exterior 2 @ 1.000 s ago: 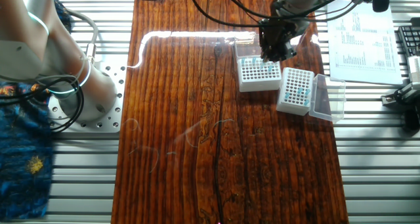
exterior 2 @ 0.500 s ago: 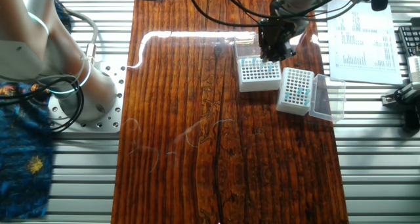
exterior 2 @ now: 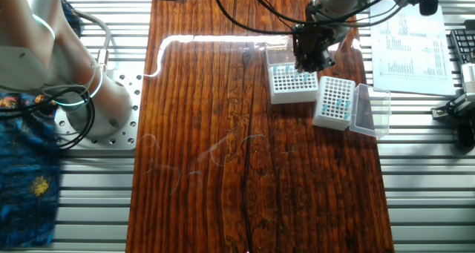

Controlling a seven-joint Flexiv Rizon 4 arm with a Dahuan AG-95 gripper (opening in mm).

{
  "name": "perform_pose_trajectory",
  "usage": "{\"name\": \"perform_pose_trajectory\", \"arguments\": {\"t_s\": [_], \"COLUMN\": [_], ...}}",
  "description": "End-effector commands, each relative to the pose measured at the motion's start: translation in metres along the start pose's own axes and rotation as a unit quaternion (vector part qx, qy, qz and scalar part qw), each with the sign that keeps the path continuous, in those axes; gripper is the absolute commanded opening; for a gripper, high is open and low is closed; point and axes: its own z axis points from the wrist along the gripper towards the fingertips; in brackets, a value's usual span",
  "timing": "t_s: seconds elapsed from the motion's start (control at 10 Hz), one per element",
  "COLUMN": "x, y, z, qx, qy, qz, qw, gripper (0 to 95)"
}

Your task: Transfer all medium pipette tips from one holder to another

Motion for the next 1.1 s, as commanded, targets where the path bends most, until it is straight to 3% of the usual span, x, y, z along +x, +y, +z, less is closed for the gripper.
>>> {"name": "perform_pose_trajectory", "arguments": {"t_s": [0.1,0.2,0.7,1.1], "x": [0.000,0.000,0.000,-0.008], "y": [0.000,0.000,-0.001,-0.026], "z": [0.000,0.000,0.001,0.003], "qx": [0.000,-0.001,0.001,0.003], "qy": [0.000,0.000,0.000,0.001], "qz": [-0.002,-0.003,-0.005,-0.019], "qw": [1.0000,1.0000,1.0000,0.9998], "gripper": [0.0,19.0,19.0,19.0]}}
